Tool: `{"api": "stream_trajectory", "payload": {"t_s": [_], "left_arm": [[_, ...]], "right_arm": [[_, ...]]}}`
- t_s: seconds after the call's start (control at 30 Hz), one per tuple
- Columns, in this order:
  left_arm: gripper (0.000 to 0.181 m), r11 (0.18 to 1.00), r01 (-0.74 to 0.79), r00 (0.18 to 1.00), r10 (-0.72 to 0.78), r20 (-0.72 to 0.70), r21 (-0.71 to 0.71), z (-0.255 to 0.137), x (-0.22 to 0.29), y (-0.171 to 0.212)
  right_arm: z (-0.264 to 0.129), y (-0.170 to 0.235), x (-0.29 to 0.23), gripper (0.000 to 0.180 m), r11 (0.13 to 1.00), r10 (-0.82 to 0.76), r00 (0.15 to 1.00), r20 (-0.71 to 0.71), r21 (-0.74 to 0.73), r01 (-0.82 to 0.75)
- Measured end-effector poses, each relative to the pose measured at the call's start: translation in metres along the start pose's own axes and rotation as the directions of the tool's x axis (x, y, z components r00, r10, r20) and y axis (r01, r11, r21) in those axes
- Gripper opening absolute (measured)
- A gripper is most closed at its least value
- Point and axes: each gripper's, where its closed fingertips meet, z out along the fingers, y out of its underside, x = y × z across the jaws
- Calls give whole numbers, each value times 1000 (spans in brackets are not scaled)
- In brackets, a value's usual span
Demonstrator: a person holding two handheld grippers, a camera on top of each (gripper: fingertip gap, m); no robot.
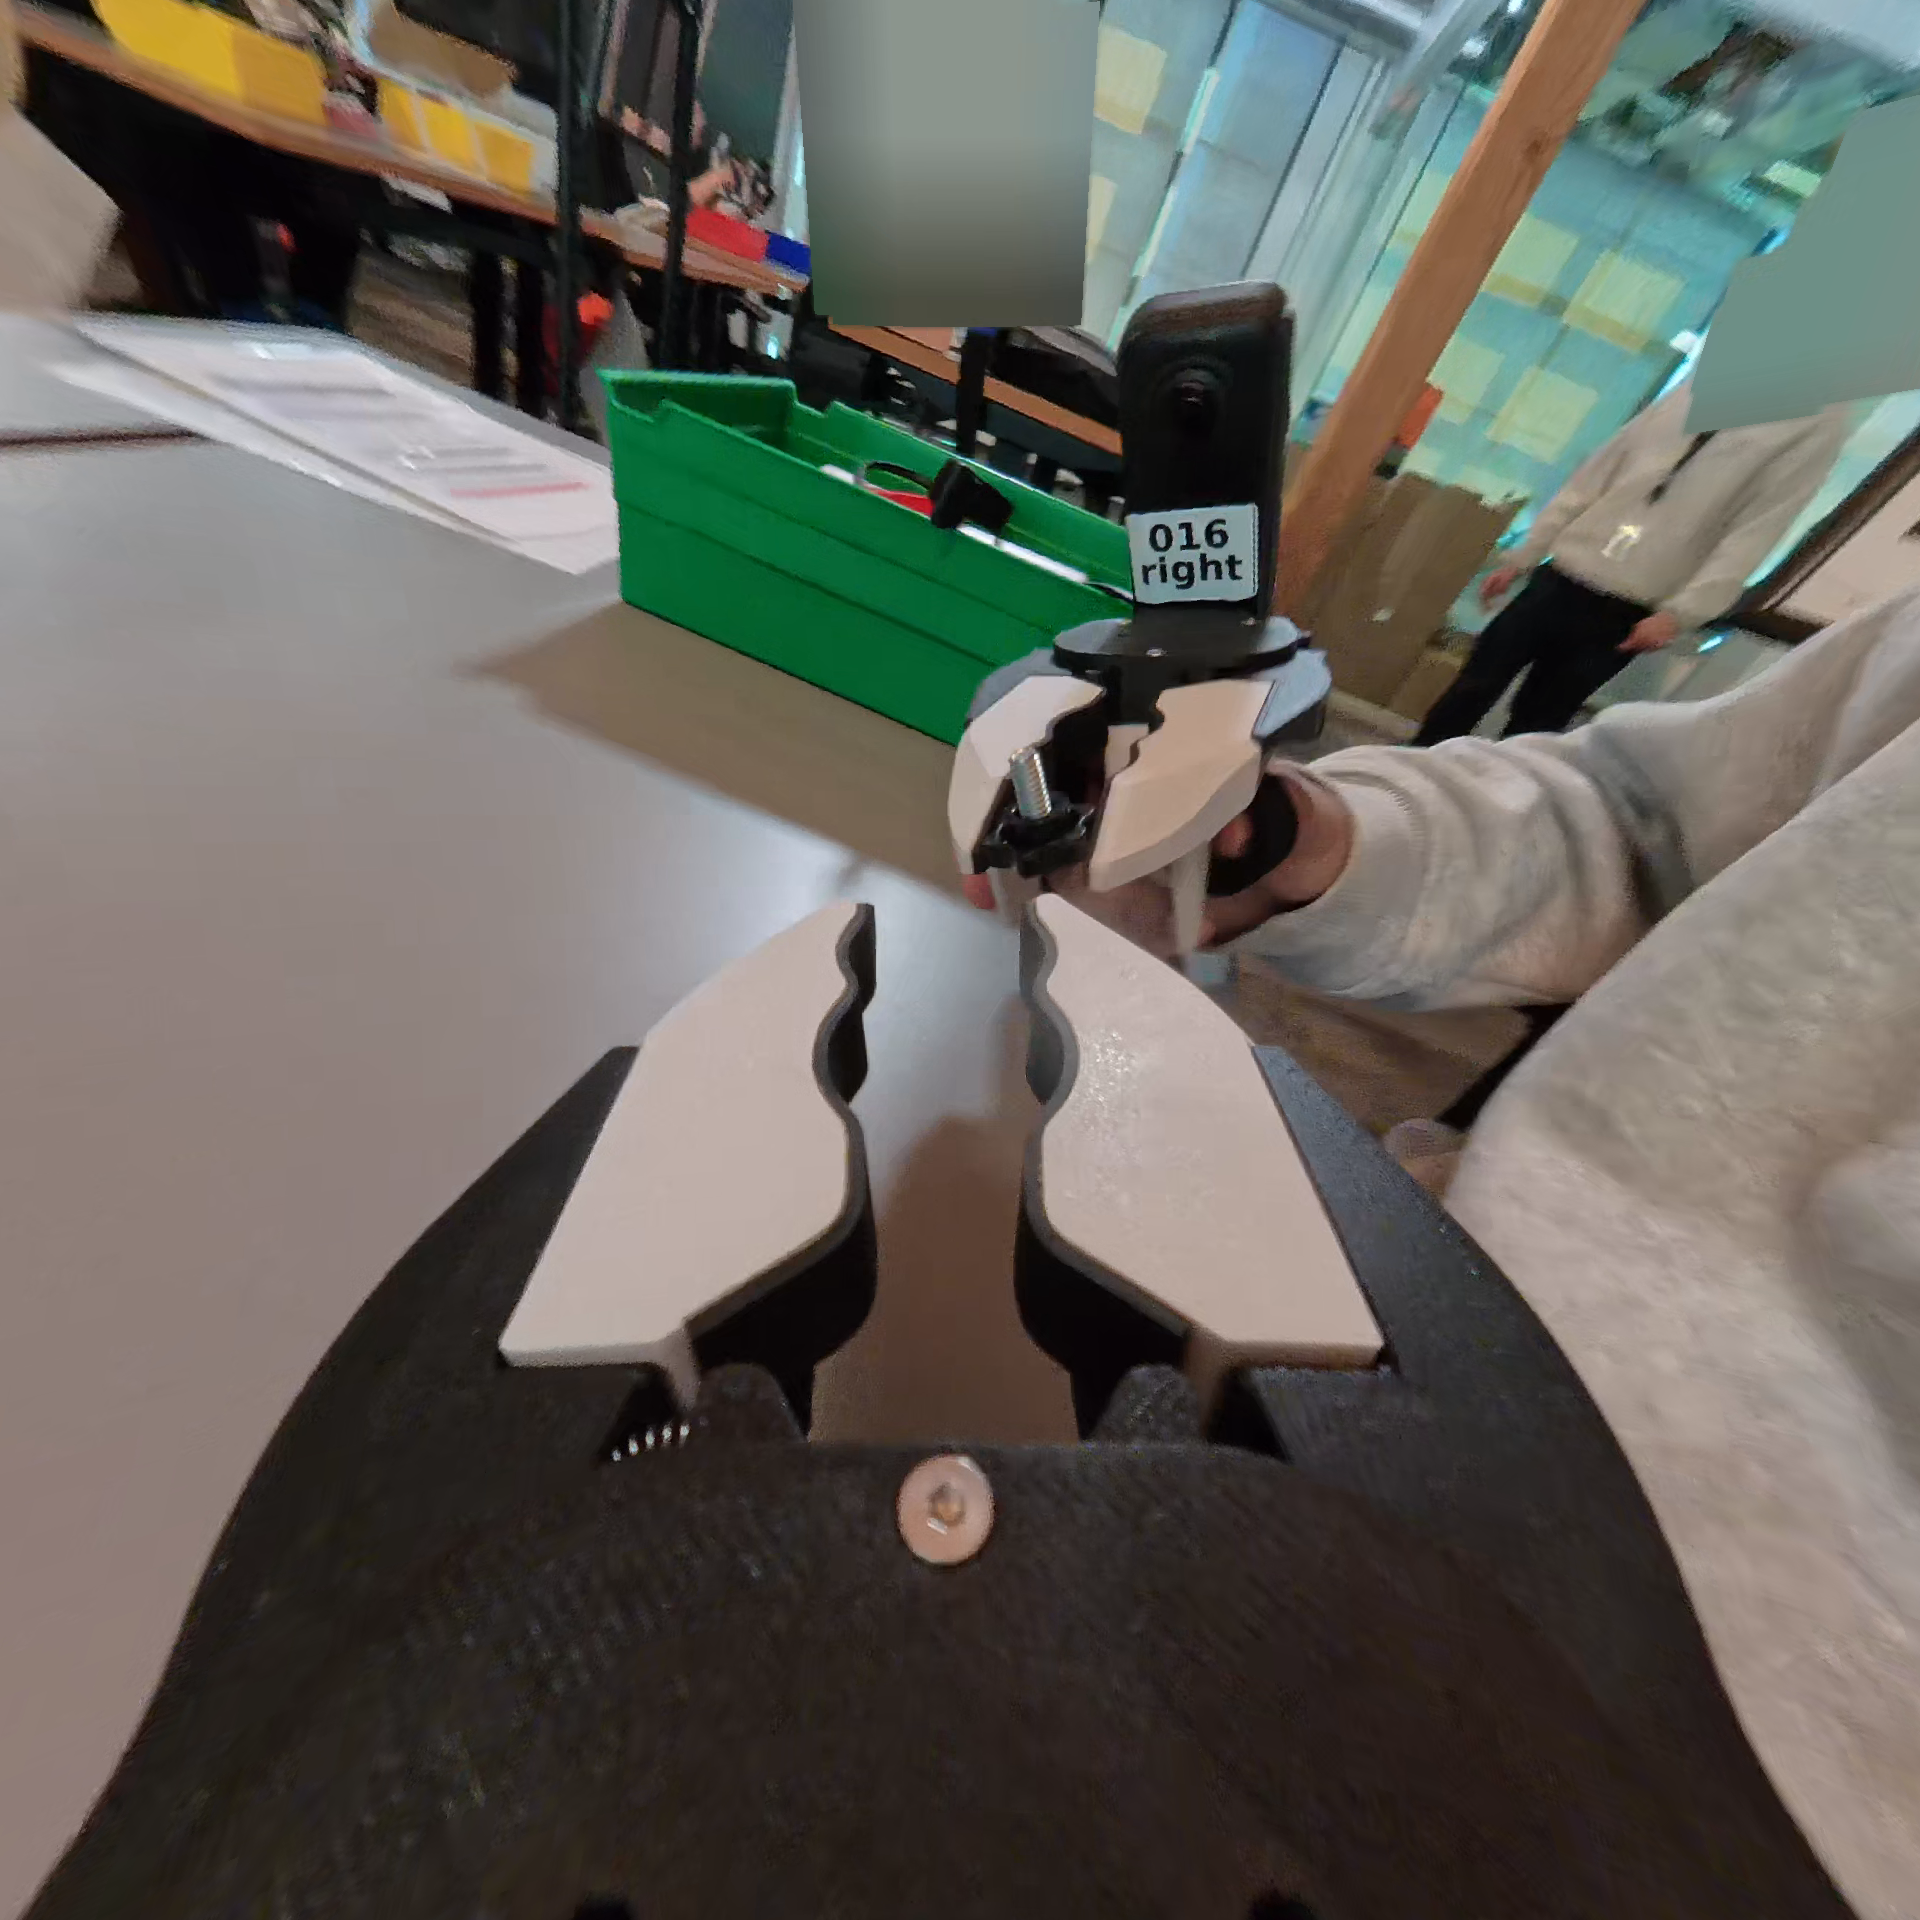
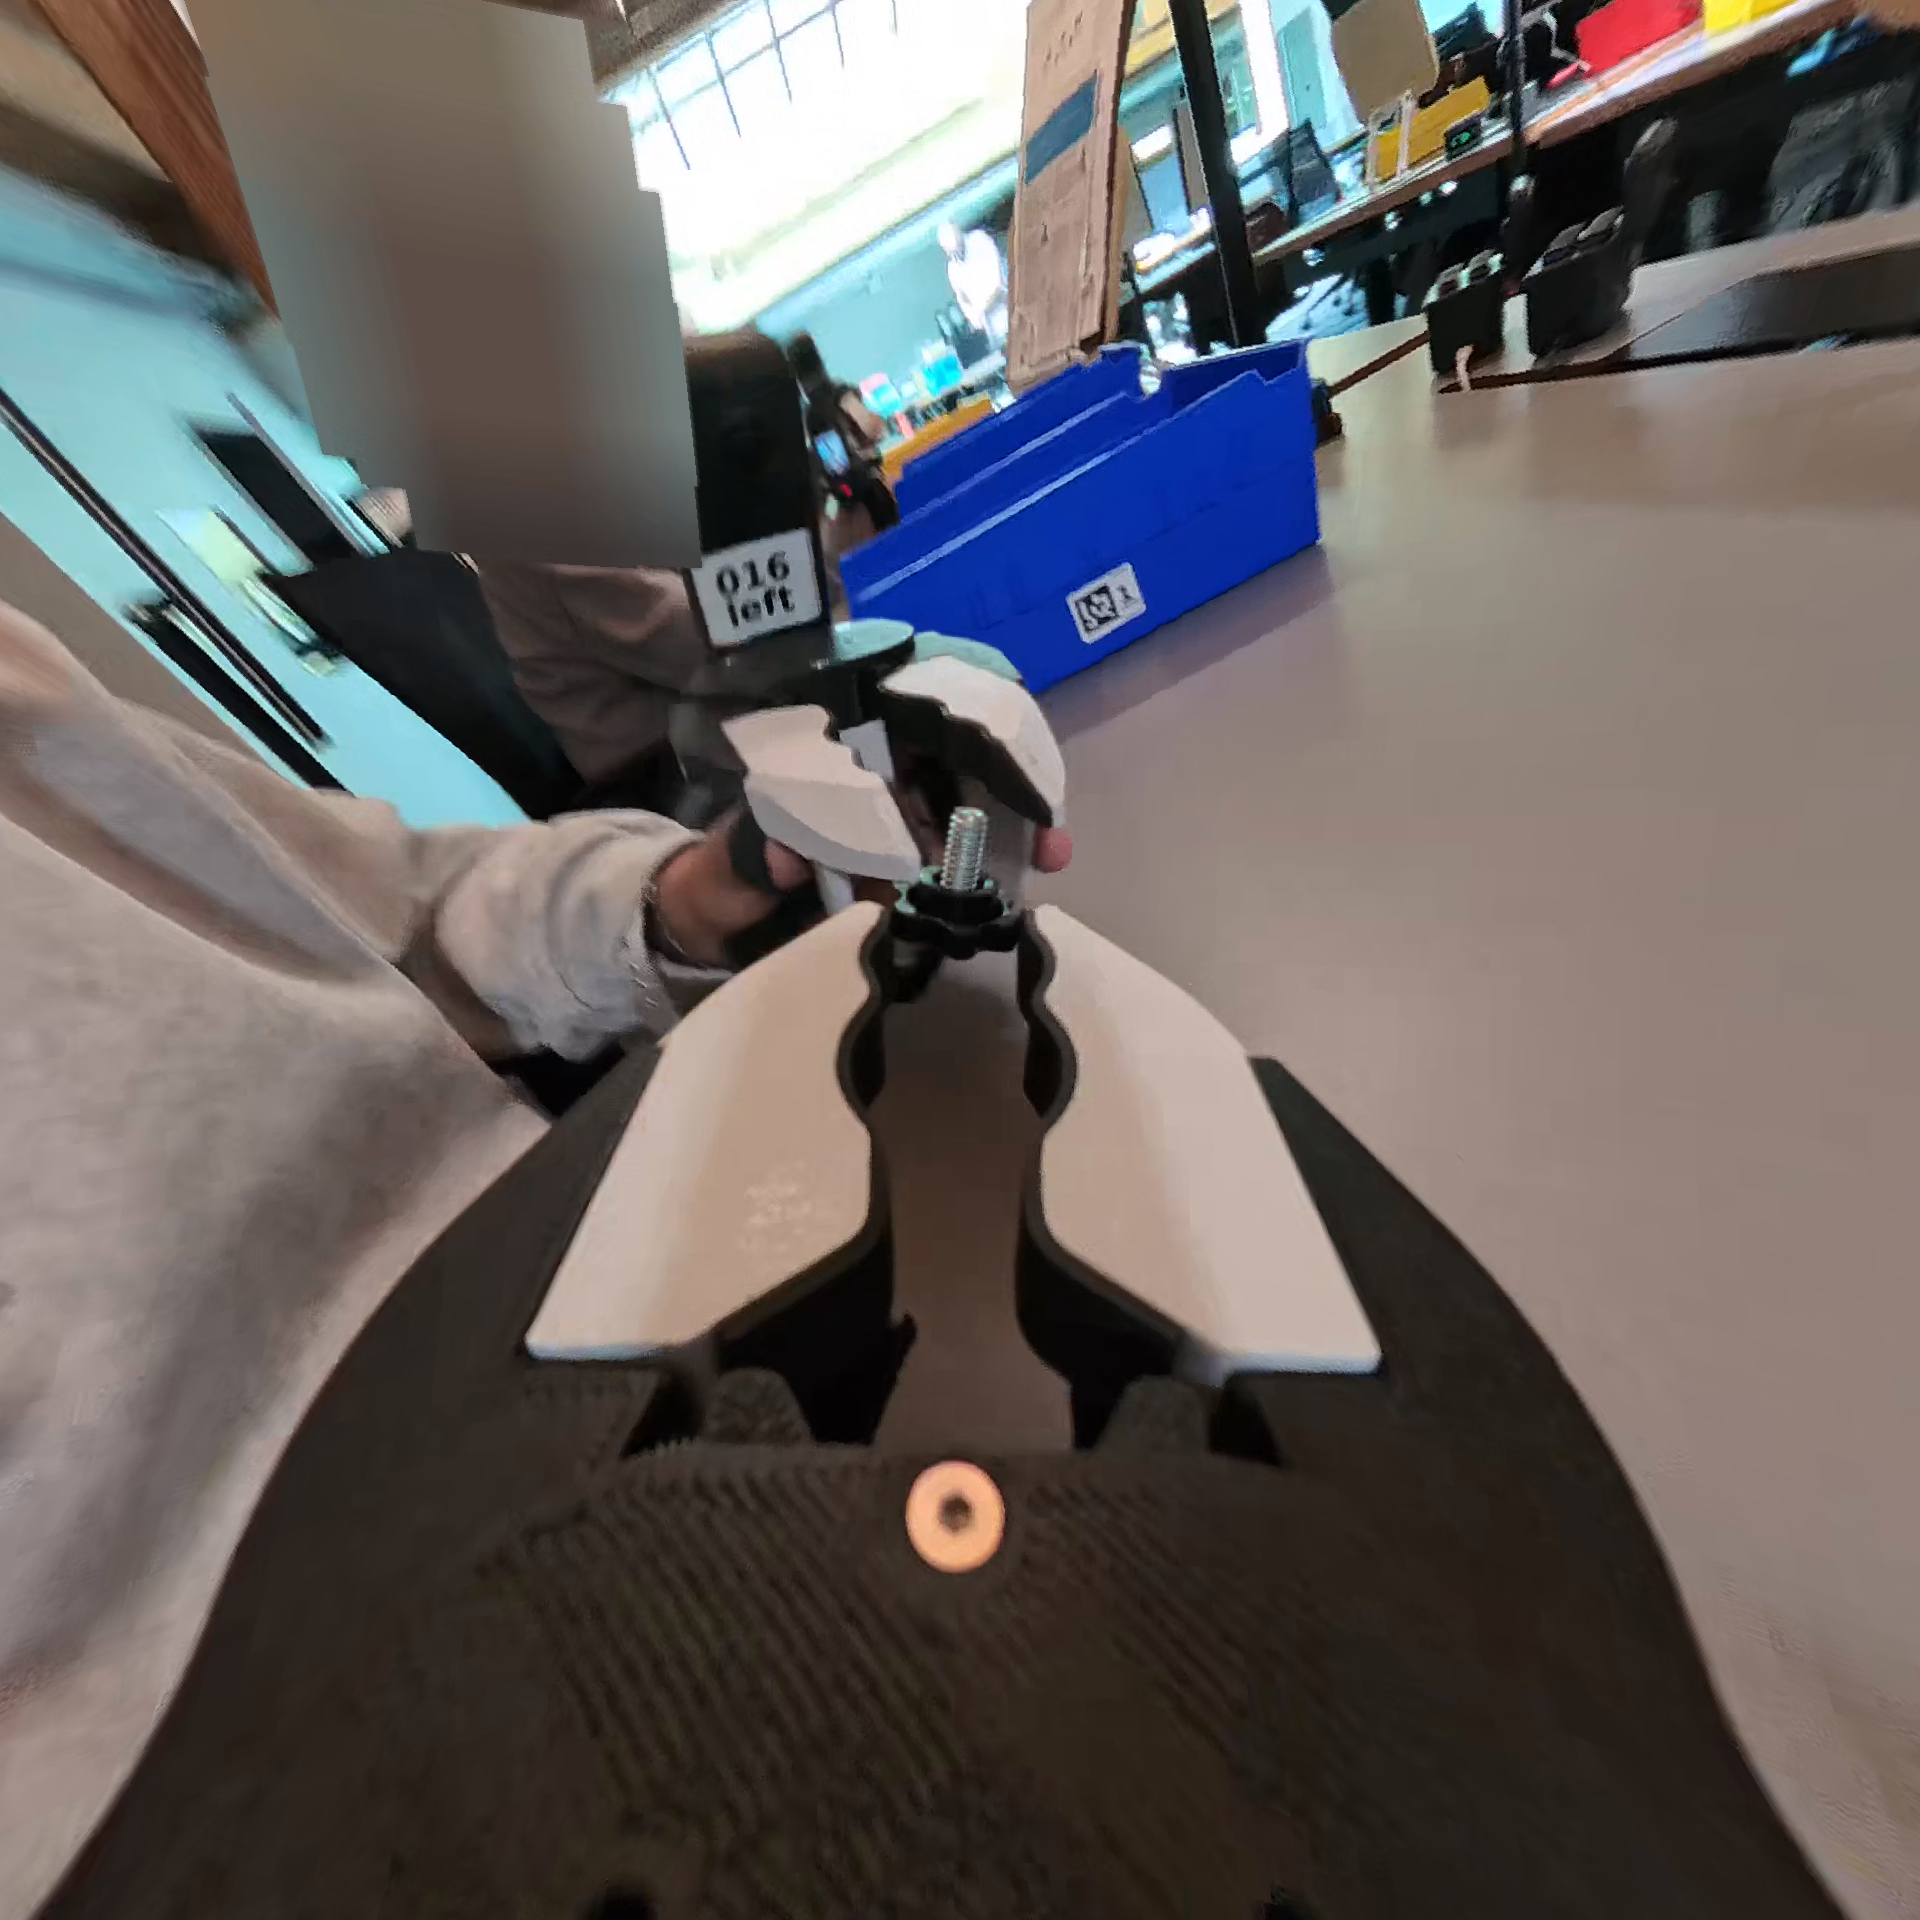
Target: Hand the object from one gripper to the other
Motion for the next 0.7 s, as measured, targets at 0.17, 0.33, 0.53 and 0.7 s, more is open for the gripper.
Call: {"api": "stream_trajectory", "payload": {"t_s": [0.17, 0.33, 0.53, 0.7], "left_arm": [[33, 978, -207, 978, 206, 21, 6, 1, 12, -5], [42, 928, -371, 928, 371, 11, -40, 8, 22, 3], [42, 836, -542, 836, 546, 47, -81, 11, 26, 9], [34, 828, -554, 831, 556, 3, -84, 13, 33, 14]], "right_arm": [[0, -2, -7, 23, 970, 237, 965, 114, 21, -241], [-1, 2, -9, 23, 914, 402, 895, 194, -27, -404], [4, 16, -21, 23, 831, 555, 786, 271, -155, -534], [7, 23, -27, 23, 808, 590, 758, 278, -207, -552]]}}
